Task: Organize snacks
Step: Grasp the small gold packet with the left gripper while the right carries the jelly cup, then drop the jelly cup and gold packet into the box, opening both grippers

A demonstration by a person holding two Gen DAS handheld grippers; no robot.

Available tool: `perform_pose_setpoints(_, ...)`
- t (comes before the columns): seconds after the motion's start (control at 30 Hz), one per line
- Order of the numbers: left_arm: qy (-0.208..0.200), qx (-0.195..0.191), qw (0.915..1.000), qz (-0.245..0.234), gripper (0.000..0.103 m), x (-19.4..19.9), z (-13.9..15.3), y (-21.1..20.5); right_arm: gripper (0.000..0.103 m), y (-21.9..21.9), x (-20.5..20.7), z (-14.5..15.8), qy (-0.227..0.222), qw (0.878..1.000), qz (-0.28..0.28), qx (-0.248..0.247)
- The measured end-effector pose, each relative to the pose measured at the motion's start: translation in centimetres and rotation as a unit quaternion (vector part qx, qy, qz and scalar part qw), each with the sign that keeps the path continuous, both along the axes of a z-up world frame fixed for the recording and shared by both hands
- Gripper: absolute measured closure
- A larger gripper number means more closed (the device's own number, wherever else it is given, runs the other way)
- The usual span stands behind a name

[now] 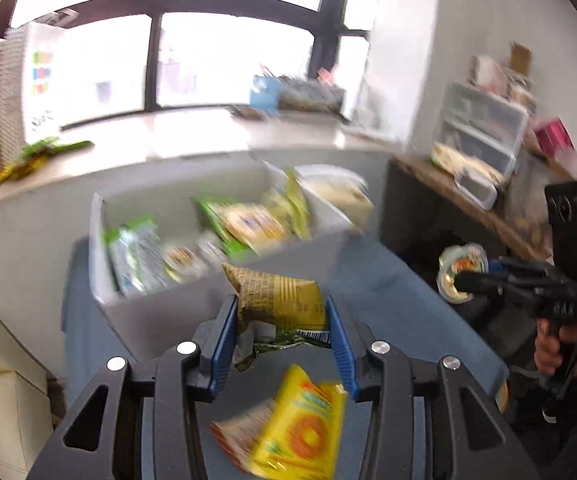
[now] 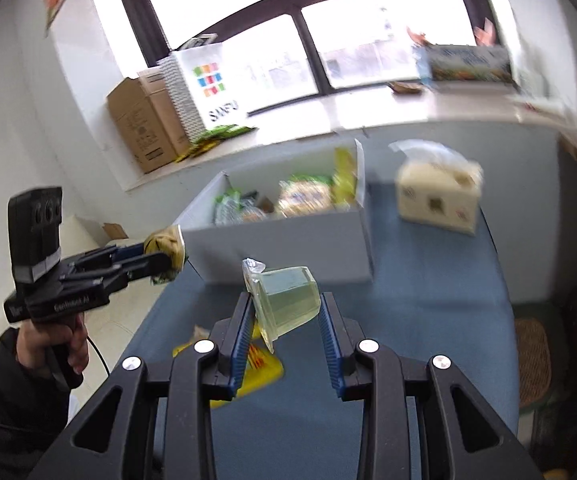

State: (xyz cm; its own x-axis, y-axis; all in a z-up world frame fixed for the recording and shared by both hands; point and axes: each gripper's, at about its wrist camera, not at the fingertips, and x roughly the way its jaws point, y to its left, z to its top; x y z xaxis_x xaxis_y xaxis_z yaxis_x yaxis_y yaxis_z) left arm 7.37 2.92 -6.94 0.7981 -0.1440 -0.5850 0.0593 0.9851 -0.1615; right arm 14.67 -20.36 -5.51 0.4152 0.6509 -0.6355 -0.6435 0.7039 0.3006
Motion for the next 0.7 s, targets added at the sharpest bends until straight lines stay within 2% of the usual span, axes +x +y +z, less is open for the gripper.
perform_pose_setpoints(0.17,-0.021,-0.018,0.9988,0.04,0.055,3.5,1.8,4.4,0.068,5.4,3.5,1.7,-0.022,0.999,0.029,-0.008)
perform_pose_setpoints(0.33,-0.01,-0.037,0.9972,0.064,0.055,7.7,2.1,8.6,0.068,10.3,8.4,1.8,-0.008,1.0,0.02,-0.015)
perform_pose_setpoints(0.47,0.01,-0.032,0.9969,0.071,0.055,10.6,1.2,9.9,0.068,14.1,11.8,1.6,-0.025,0.998,0.02,-0.046)
perform_pose_setpoints(0.63,0.029,-0.02,0.9961,0.081,0.054,12.8,0.2,10.2,0.068,16.6,14.8,1.1,-0.023,0.997,0.013,-0.067)
perform_pose_setpoints(0.67,0.037,-0.023,0.9959,0.08,0.052,13.1,0.0,10.3,0.067,16.8,15.3,1.0,-0.02,0.997,0.011,-0.072)
perform_pose_setpoints(0.7,0.046,-0.026,0.9953,0.081,0.041,13.4,-0.3,10.4,0.061,16.9,15.6,0.7,-0.016,0.997,0.007,-0.074)
